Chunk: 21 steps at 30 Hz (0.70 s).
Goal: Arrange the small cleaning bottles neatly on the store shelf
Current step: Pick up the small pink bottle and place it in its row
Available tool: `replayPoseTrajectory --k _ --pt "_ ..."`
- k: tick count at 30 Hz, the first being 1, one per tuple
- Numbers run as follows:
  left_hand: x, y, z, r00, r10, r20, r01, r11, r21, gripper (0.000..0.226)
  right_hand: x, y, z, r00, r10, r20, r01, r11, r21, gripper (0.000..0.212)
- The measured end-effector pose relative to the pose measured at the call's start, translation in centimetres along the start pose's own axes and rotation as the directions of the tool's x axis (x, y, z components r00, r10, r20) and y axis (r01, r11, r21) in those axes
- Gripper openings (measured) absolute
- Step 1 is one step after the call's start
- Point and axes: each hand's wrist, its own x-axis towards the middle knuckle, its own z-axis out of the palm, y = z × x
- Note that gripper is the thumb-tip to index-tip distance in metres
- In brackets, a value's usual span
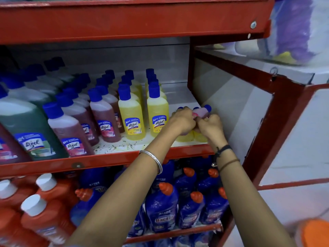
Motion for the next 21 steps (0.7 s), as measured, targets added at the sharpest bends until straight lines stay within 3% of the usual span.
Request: replayPoseTrajectory --k 5,7,11,16,21 --pt "-1.4 -0.8 0.0 0.996 0.025 -0.091 -0.04 0.985 -0.169 0.034 -0.7 -0.4 -0.4 0.998 0.06 0.027 -0.065 0.979 0.195 0.033" --pt "-2.7 -1.4 -0.1 0.988 0.038 -0.151 -0.081 0.955 -0.286 0.038 -1.8 -1.3 -0.7 0.998 -0.021 0.061 0.006 0.97 0.242 0.007" --pt "-5.8 -3.7 -0.4 0.966 0.095 -0.24 -0.198 0.87 -0.451 0.046 -5.2 -2.3 -0.7 0.967 -0.201 0.153 0.146 0.939 0.312 0.017" --pt "-9.8 -7.1 -1.9 0.923 0.087 -0.374 -0.255 0.869 -0.425 0.067 -8.9 -3.0 1.7 0.906 -0.312 0.285 0.19 0.903 0.384 0.026" --pt "-12.7 -12.4 -2.7 0.836 0.041 -0.547 -0.283 0.886 -0.367 0.065 -10.8 -4.2 7.2 0.856 -0.371 0.36 0.211 0.886 0.412 0.031"
